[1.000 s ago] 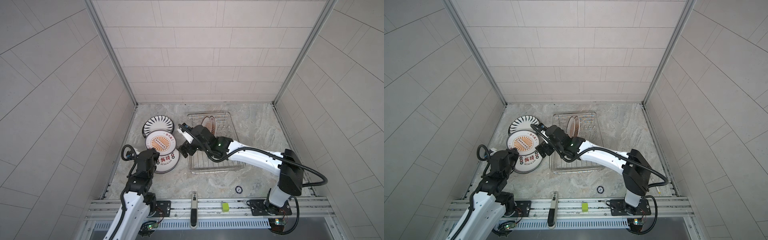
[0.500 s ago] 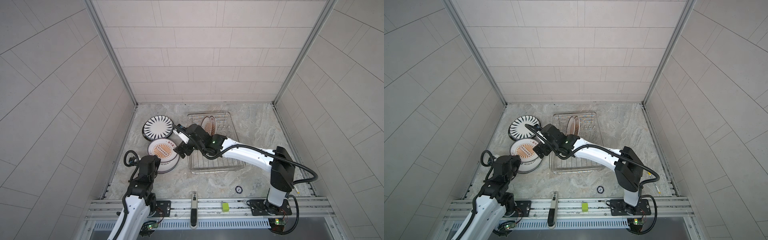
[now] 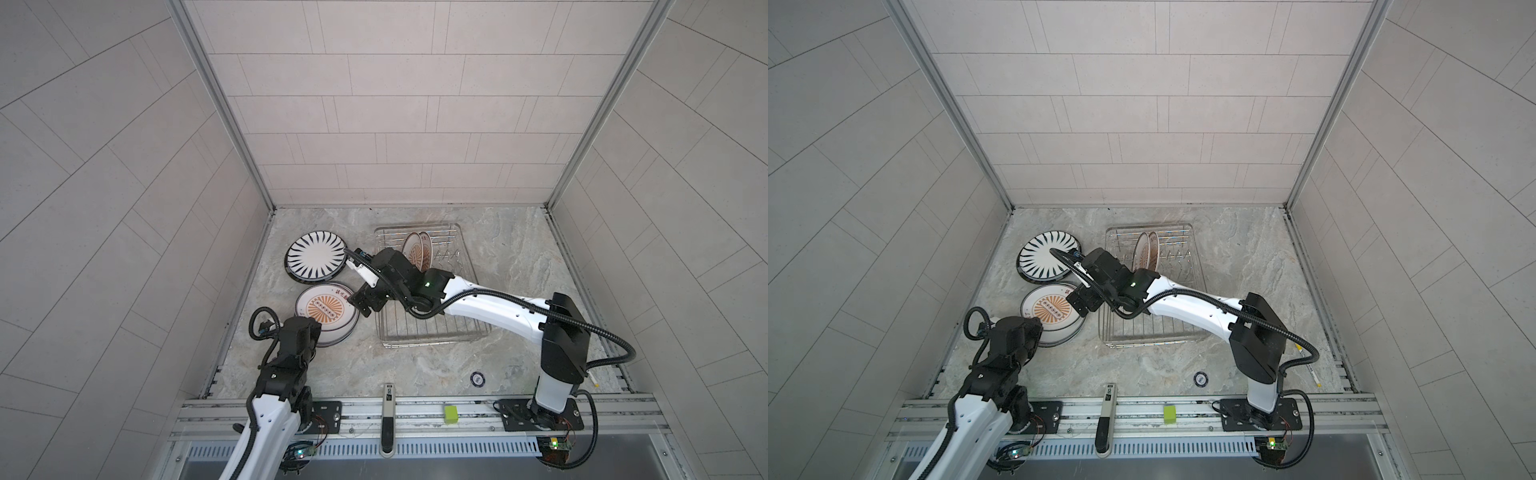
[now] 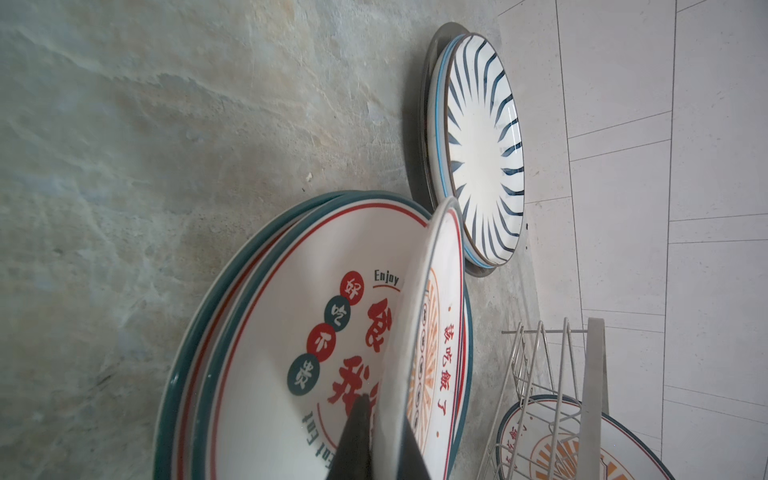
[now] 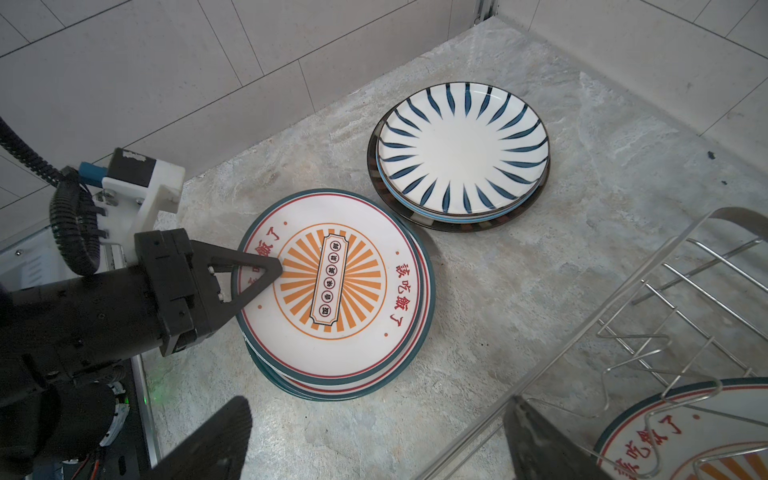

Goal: Unload the plates from the dish rack
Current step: Place the plate among the plates.

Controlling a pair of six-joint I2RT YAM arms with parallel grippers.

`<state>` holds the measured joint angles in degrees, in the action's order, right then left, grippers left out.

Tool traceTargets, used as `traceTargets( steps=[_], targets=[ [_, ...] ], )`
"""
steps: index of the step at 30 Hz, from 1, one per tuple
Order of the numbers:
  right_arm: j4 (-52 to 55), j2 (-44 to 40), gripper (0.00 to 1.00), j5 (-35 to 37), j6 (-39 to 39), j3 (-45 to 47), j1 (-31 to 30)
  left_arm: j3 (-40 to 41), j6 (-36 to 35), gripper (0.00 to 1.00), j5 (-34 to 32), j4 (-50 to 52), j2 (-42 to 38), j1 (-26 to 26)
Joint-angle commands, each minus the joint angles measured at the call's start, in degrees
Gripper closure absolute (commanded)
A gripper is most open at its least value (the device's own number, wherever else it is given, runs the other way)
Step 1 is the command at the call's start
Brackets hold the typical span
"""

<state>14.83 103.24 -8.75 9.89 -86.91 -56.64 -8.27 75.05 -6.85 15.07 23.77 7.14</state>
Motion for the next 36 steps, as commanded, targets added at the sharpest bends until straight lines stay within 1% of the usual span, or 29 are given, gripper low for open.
traceTargets(
  steps=[1, 9, 12, 13, 16, 18, 27, 34, 36],
  targets=[
    [0.73, -0.13, 0.03, 0.65, -0.21, -0.54, -0.31, -0.28, 0.46, 0.95, 0.09, -0.78, 0.15, -0.11],
    [1.08, -0.49, 0.04, 1.15, -0.22, -0.40, -0.31, 0.57, 0.11, 0.79, -1.32, -0.50, 0.14, -0.19],
    [1.08, -0.67, 0.04, 1.20, -0.13, -0.36, -0.31, 0.20, -0.42, 0.69, -2.26, 0.38, 0.14, -0.11],
    [1.06, -0.67, 0.04, 1.20, -0.05, -0.36, -0.31, 0.27, -0.43, 0.64, -2.68, 0.57, 0.21, -0.11],
    [0.99, -0.51, 0.04, 1.21, -0.03, -0.44, -0.31, -0.50, -1.45, 0.57, -4.64, 1.83, 0.48, -0.11],
    [1.08, -0.52, 0.04, 1.21, 0.00, -0.60, -0.31, -1.31, -2.49, 0.48, -5.87, 2.49, 1.09, -0.13],
    [1.52, -0.49, 0.04, 1.81, -0.05, -0.89, -0.31, -4.59, -4.84, 0.46, -8.96, 4.89, 5.85, -0.11],
    [1.69, -0.36, 0.04, 2.34, -0.15, -1.06, -0.31, -6.29, -5.82, 0.55, -10.56, 5.31, 9.00, -0.06],
    [1.87, -0.28, 0.04, 2.62, -0.22, -1.11, -0.31, -6.48, -5.85, 0.56, -11.01, 5.69, 9.11, -0.07]
  ],
)
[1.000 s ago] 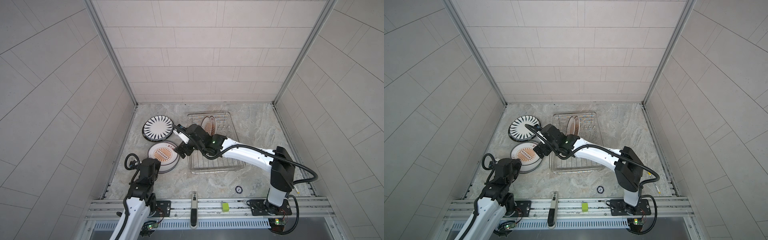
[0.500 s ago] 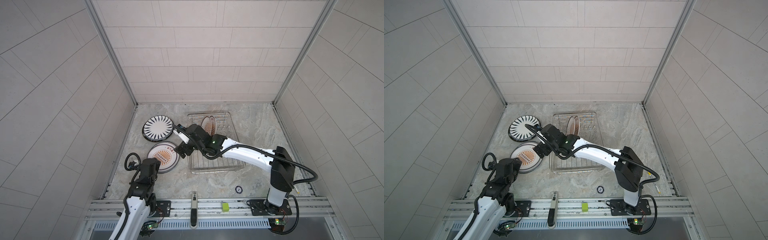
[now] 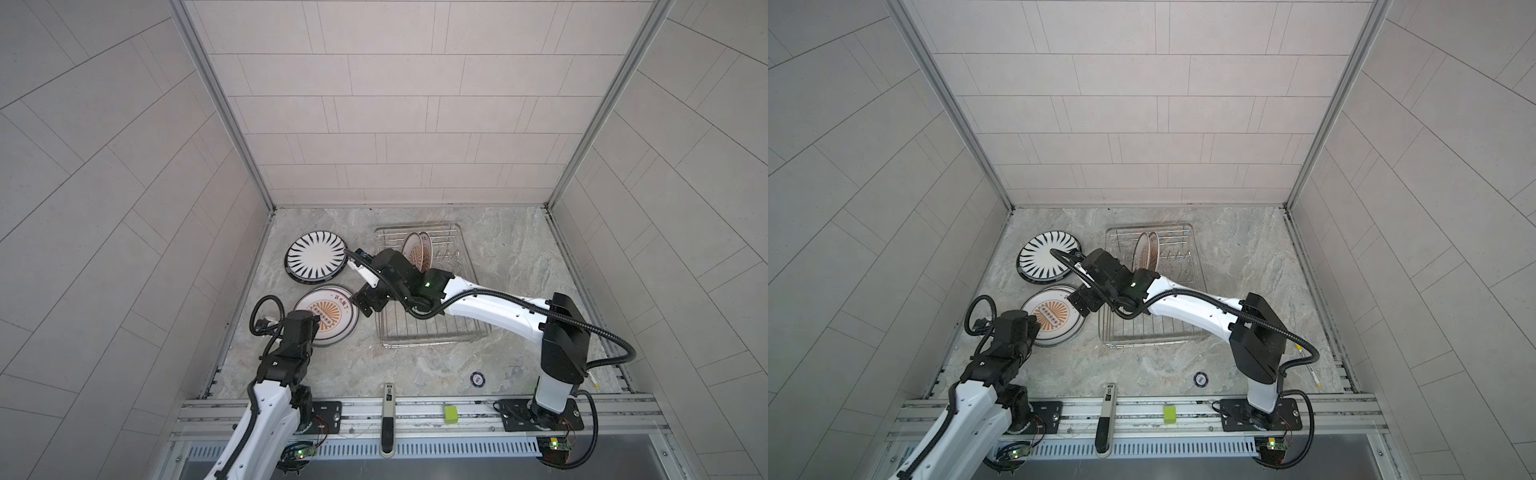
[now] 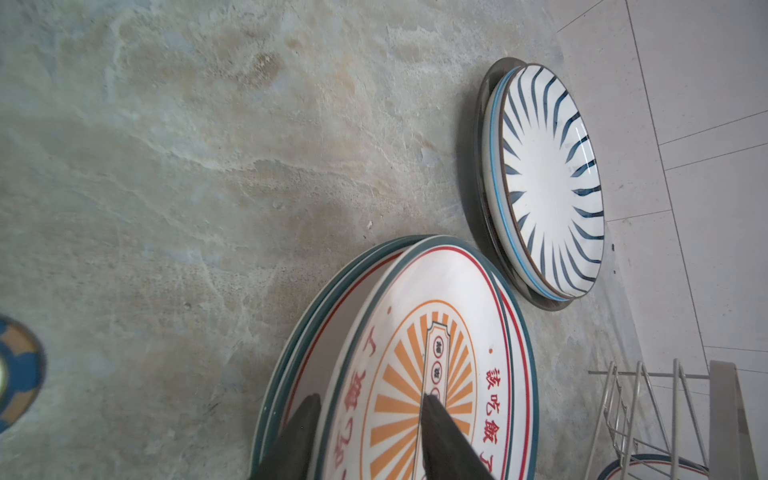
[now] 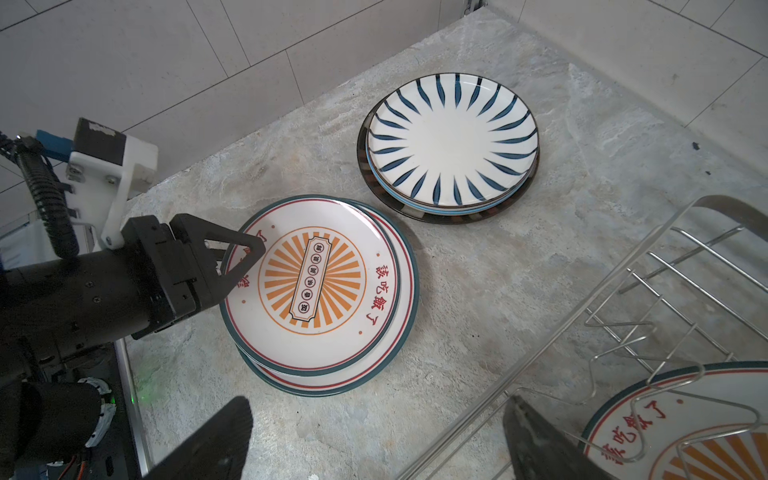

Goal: Unload the plates from the dish rack
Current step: Place the plate among the plates.

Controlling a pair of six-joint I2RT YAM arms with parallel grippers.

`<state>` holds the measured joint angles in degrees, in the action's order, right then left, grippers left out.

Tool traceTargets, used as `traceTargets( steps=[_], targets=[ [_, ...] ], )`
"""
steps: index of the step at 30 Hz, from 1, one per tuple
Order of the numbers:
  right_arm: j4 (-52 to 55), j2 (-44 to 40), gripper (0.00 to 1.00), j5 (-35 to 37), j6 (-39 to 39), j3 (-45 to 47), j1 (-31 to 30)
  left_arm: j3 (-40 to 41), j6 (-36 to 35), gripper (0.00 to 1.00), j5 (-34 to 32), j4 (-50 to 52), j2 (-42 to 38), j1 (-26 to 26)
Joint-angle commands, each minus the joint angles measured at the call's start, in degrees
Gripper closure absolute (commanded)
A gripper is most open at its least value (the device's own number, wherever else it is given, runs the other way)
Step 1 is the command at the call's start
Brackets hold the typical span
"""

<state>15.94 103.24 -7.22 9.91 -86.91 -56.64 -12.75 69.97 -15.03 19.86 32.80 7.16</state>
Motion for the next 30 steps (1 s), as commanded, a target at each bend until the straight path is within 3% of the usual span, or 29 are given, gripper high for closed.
traceTargets(
  steps=[1, 12, 24, 30],
  targets=[
    [0.84, -0.23, 0.04, 1.37, -0.37, -1.15, -0.31, -2.01, -0.97, 0.58, -2.94, 1.07, -0.05, -0.03],
    [1.28, 0.89, 0.04, 1.69, -0.24, -2.18, -0.31, -2.84, -2.68, 0.57, -5.41, 3.17, -0.76, 0.03],
    [1.59, 1.14, 0.04, 1.99, -0.16, -2.38, -0.31, -3.34, -3.79, 0.64, -5.15, 3.03, -0.38, 0.21],
    [0.46, -0.98, 0.05, 4.37, -0.07, -1.04, -0.31, -5.65, -6.27, 0.51, -5.65, 2.53, -2.83, 0.21]
  ],
)
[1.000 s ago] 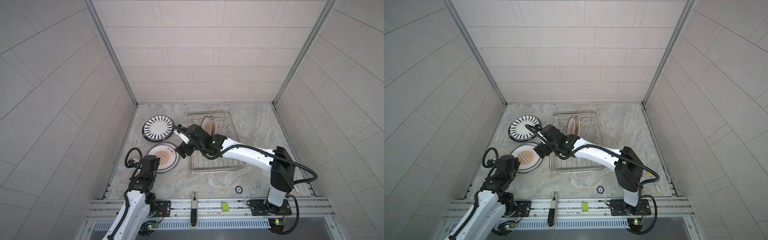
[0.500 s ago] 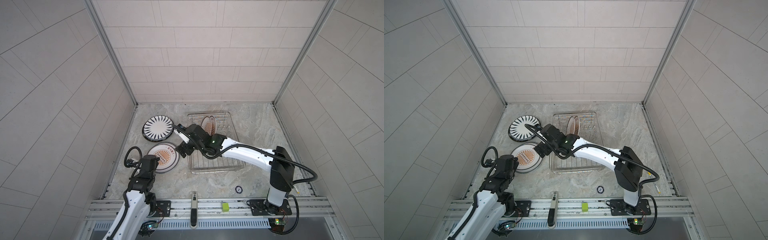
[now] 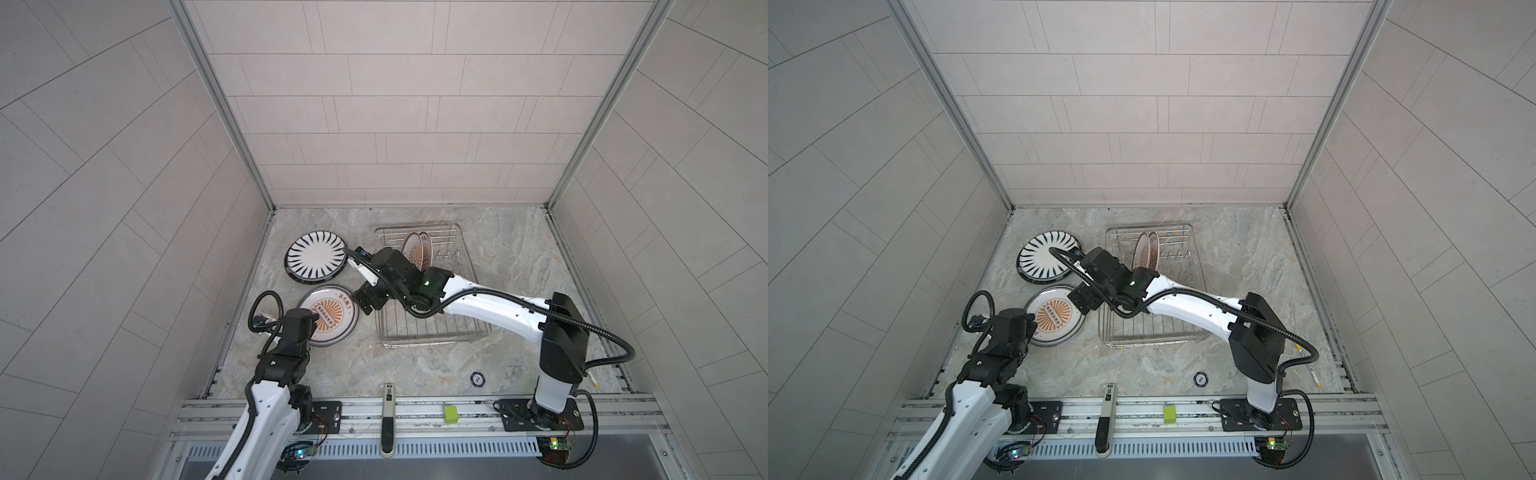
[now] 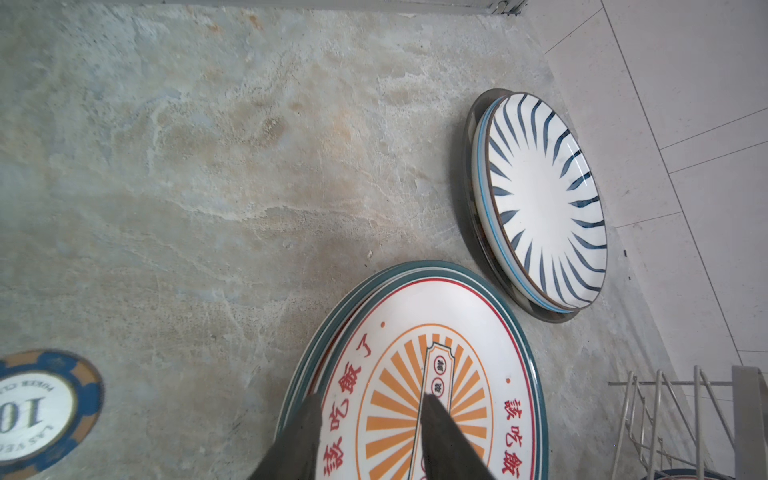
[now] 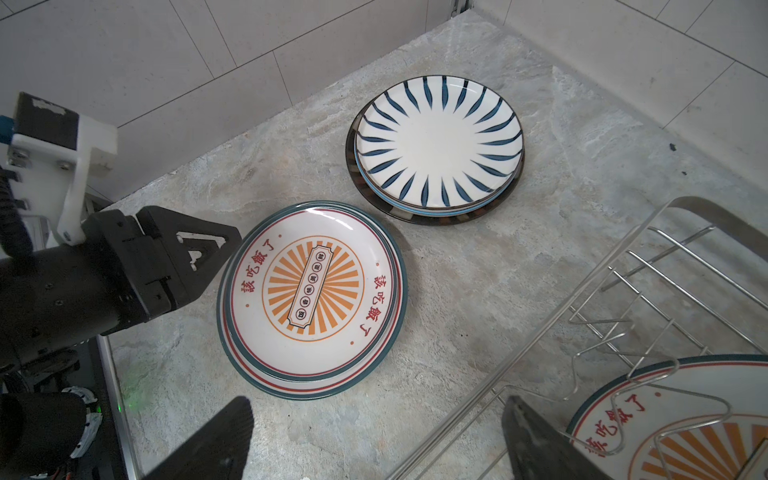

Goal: Unload the plates from the dish rack
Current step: Place the plate among the plates, then pick up the plate from the dish rack.

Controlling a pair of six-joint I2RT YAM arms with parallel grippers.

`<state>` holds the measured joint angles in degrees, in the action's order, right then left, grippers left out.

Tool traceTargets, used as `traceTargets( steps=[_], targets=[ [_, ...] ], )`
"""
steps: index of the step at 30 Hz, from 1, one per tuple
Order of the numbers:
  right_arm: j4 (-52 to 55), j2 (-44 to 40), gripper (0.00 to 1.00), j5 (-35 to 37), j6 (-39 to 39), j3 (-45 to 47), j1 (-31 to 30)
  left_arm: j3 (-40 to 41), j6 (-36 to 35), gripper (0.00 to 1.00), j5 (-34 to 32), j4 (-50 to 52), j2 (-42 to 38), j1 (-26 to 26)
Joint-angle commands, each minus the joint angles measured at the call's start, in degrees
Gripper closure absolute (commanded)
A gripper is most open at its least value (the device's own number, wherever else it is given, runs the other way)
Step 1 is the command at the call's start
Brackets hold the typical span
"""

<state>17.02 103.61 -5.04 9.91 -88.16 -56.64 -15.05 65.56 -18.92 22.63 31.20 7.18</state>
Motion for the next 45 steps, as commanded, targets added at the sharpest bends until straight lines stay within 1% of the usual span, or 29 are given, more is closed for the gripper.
traceTargets(
  steps=[1, 3, 6, 7, 8, 11, 13, 15, 18, 19, 20, 21, 23, 26, 30, 33, 37, 39, 41, 45],
  targets=[
    [-1.03, -2.09, 0.05, 3.05, 0.14, 0.87, -0.31, -3.68, -2.45, 0.49, -1.34, -0.67, -1.84, 0.10],
    [-2.31, -4.05, 0.03, 5.30, 0.69, 2.32, -0.22, -3.94, -4.19, 0.44, -0.06, -2.81, -2.78, 0.18],
    [-5.56, -8.11, 0.00, 9.68, 2.48, 6.33, 0.19, -3.91, -8.07, 0.21, 3.91, -8.93, -2.98, 0.51],
    [-6.22, -9.52, 0.00, 11.03, 3.23, 7.57, 0.51, -3.69, -8.46, 0.13, 5.53, -11.46, -2.10, 1.46],
    [-6.38, -10.62, 0.00, 12.52, 3.86, 8.41, 0.93, -3.61, -8.72, 0.09, 6.61, -13.84, -0.97, 2.50],
    [-5.49, -13.39, 0.00, 14.48, 6.57, 10.16, 3.31, -4.81, -11.24, 0.01, 6.86, -19.39, 3.72, 7.43],
    [-4.89, -14.99, 0.00, 14.52, 7.98, 11.25, 5.19, -5.71, -14.11, 0.00, 5.90, -23.27, 6.62, 10.37],
    [-4.53, -16.54, 0.00, 14.61, 8.80, 12.58, 7.10, -6.84, -17.75, 0.00, 6.32, -27.05, 9.40, 13.41],
    [-3.02, -18.54, 0.00, 15.74, 10.44, 13.45, 9.69, -7.97, -23.03, 0.00, 9.04, -33.66, 12.91, 17.70],
    [-2.16, -18.98, 0.00, 17.34, 11.98, 13.46, 10.40, -8.13, -23.71, 0.00, 10.32, -35.94, 15.12, 18.77],
    [-0.69, -19.31, 0.00, 19.72, 14.01, 13.31, 11.40, -8.15, -26.45, 0.00, 12.87, -38.90, 16.50, 19.72],
    [0.77, -19.41, 0.00, 20.49, 15.03, 12.92, 12.61, -8.07, -27.70, 0.00, 16.40, -42.06, 17.84, 20.15],
    [3.72, -19.25, 0.00, 19.50, 15.98, 11.74, 14.85, -7.55, -28.37, 0.00, 19.81, -47.11, 20.23, 20.76],
    [5.22, -19.41, 0.01, 19.71, 14.89, 11.30, 15.95, -8.31, -29.09, 0.00, 20.45, -48.25, 22.85, 21.47],
    [4.64, -18.88, 0.06, 20.42, 13.03, 11.25, 15.95, -8.77, -30.33, 0.00, 23.88, -50.43, 24.55, 21.80],
    [6.49, -16.80, 0.12, 22.64, 12.68, 8.96, 15.78, -8.33, -30.36, 0.00, 29.32, -55.08, 25.64, 21.92],
    [9.24, -12.99, 0.23, 26.01, 12.22, 5.00, 14.62, -8.11, -29.60, 0.00, 32.21, -57.97, 27.15, 22.00],
    [10.67, -10.87, 0.30, 28.03, 12.10, 2.98, 13.73, -7.85, -29.18, 0.00, 32.49, -58.95, 27.66, 22.06],
    [12.18, -8.84, 0.35, 29.10, 12.10, 0.97, 13.31, -7.67, -28.90, 0.00, 32.43, -59.28, 27.78, 22.07],
    [14.48, -5.34, 0.45, 29.73, 13.02, -1.89, 13.31, -6.46, -28.32, 0.00, 29.17, -58.80, 26.78, 22.04]
  ],
)
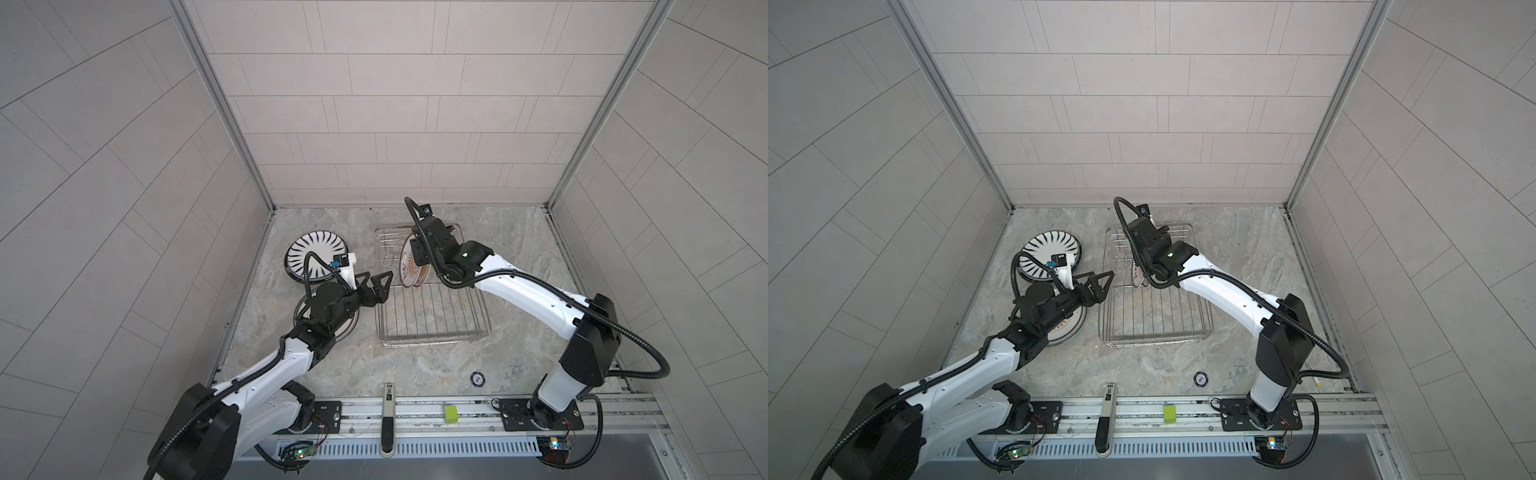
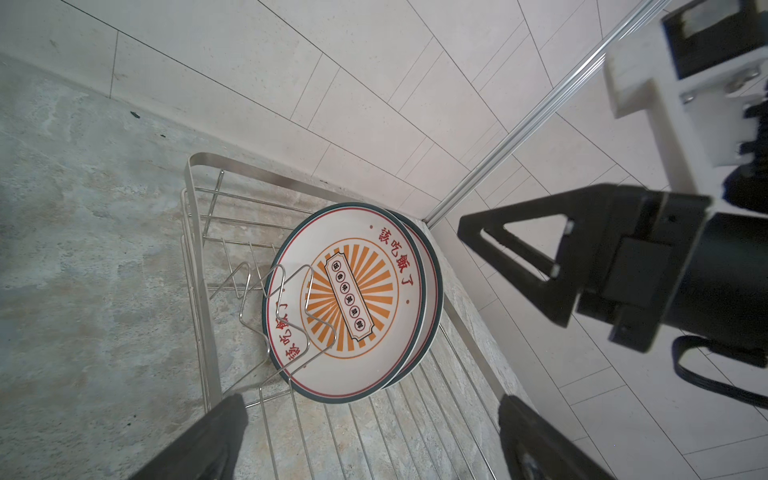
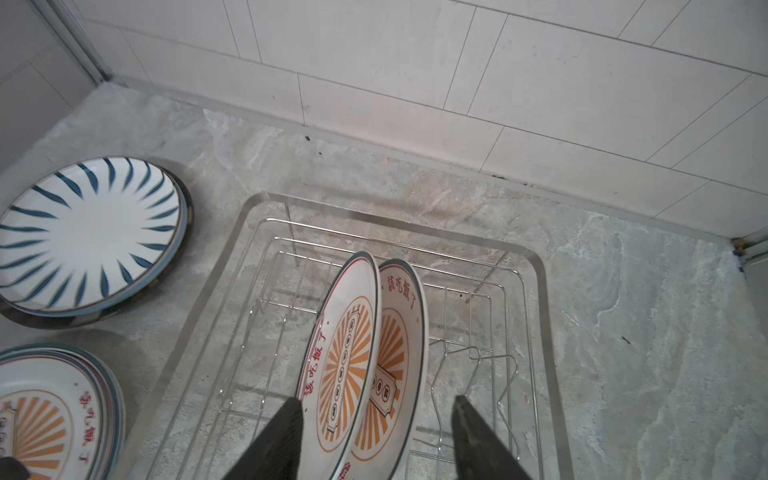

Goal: Unload the plates from the dish rack
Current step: Pick up the plate from the dish rack.

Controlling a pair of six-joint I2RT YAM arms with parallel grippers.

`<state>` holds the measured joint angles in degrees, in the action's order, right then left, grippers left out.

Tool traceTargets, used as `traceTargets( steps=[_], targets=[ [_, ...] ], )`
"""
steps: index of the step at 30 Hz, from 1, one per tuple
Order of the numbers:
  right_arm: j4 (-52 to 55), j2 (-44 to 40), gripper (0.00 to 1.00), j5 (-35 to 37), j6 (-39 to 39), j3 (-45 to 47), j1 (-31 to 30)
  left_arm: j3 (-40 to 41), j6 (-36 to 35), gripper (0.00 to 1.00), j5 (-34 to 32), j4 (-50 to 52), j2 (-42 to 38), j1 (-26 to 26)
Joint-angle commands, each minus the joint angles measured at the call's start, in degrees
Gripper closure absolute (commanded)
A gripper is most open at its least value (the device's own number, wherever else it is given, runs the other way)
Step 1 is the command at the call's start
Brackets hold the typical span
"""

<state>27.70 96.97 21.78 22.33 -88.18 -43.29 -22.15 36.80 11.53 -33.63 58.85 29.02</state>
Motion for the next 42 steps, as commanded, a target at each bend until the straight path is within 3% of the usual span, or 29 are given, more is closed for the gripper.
traceTargets(
  steps=[1, 10, 42],
  targets=[
    [3.99, 1.92, 0.48, 2.84, 0.63, -2.28, -0.05, 0.94, 0.44, 0.00, -2.05, -2.41, -1.16, 0.21],
    [5.19, 6.17, 0.64, 2.04, 1.13, -5.27, -0.13, 1.32, 0.99, 0.00, -0.46, -3.20, -0.54, 0.25],
    [6.43, 16.02, 0.88, 5.37, 7.25, -10.07, 1.01, 1.58, 3.19, 0.00, -1.26, -3.98, 0.48, 0.54]
  ],
)
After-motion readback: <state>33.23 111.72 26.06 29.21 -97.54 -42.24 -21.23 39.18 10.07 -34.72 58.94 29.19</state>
